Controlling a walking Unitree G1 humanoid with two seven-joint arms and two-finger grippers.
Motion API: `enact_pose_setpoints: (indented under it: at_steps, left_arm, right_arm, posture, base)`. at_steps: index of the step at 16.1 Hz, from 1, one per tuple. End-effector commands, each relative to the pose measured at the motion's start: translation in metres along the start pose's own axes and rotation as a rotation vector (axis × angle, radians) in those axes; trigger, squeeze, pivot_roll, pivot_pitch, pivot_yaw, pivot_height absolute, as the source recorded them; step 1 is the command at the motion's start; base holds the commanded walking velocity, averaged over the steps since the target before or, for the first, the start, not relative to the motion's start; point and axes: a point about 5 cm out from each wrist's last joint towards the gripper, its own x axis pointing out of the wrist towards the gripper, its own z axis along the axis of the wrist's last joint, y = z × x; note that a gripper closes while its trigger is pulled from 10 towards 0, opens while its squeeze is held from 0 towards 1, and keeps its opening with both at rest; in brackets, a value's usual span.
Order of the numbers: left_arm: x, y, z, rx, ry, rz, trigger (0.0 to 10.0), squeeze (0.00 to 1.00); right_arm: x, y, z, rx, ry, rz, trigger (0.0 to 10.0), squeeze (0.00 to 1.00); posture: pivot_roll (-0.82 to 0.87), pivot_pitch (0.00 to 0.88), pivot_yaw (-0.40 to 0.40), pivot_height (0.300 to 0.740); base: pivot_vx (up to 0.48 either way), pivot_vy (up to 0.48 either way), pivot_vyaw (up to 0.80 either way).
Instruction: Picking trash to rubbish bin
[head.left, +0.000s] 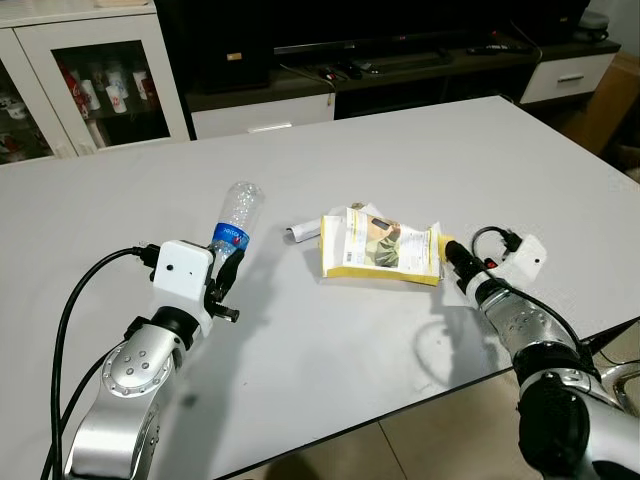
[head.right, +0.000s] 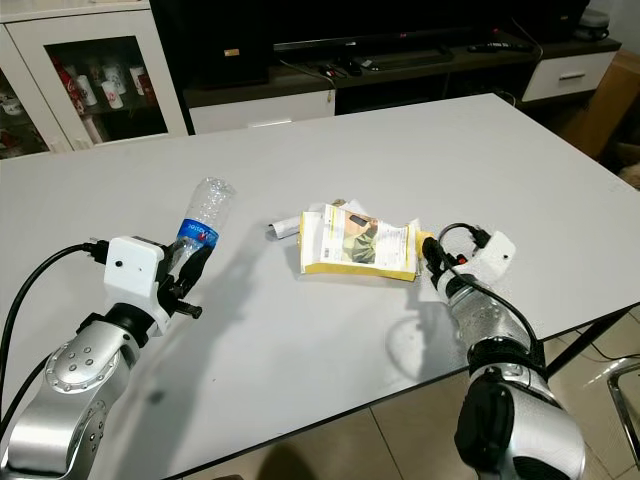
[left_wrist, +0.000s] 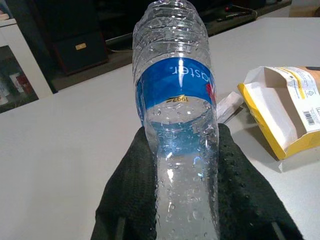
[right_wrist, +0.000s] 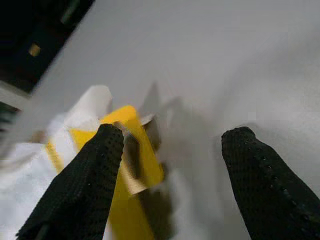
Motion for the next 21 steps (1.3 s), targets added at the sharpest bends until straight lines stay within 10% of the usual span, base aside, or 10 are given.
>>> enact_pose_setpoints:
  at_steps: [1, 9, 10, 11, 12, 21]
  left_arm:
    - [-0.001, 0.002, 0.003, 0.009, -0.008, 0.007, 10.0, 0.00]
    - [0.001, 0.001, 0.003, 0.013, -0.010, 0.004, 10.0, 0.00]
    - [0.000, 0.001, 0.003, 0.013, -0.008, 0.005, 10.0, 0.00]
    - [0.000, 0.001, 0.003, 0.014, -0.007, 0.005, 10.0, 0.00]
    - [0.000, 0.001, 0.002, 0.015, -0.005, 0.004, 10.0, 0.00]
    - [0.008, -0.001, 0.004, 0.001, -0.017, 0.004, 10.0, 0.00]
  right_arm:
    - [0.002, 0.005, -0.011, 0.069, 0.052, 0.041, 10.0, 0.00]
    - [0.004, 0.023, -0.019, 0.160, 0.081, 0.205, 10.0, 0.00]
    - [0.004, 0.024, -0.022, 0.160, 0.089, 0.208, 8.1, 0.00]
    - [0.004, 0.024, -0.025, 0.158, 0.094, 0.209, 3.0, 0.00]
    - [0.004, 0.024, -0.026, 0.154, 0.096, 0.208, 0.0, 0.00]
    - [0.004, 0.023, -0.023, 0.167, 0.060, 0.220, 0.0, 0.00]
  posture:
    - [0.12, 0.000, -0.022, 0.740]
    - [0.13, 0.000, -0.023, 0.740]
    - [0.13, 0.000, -0.023, 0.740]
    - [0.13, 0.000, -0.023, 0.740]
    - [0.13, 0.000, -0.022, 0.740]
    - [0.11, 0.000, -0.022, 0.740]
  base:
    - [0.000, 0.000, 0.00]
    - [0.000, 0.000, 0.00]
    - [0.000, 0.000, 0.00]
    - [0.000, 0.000, 0.00]
    - [0.000, 0.000, 0.00]
    - [0.000, 0.000, 0.00]
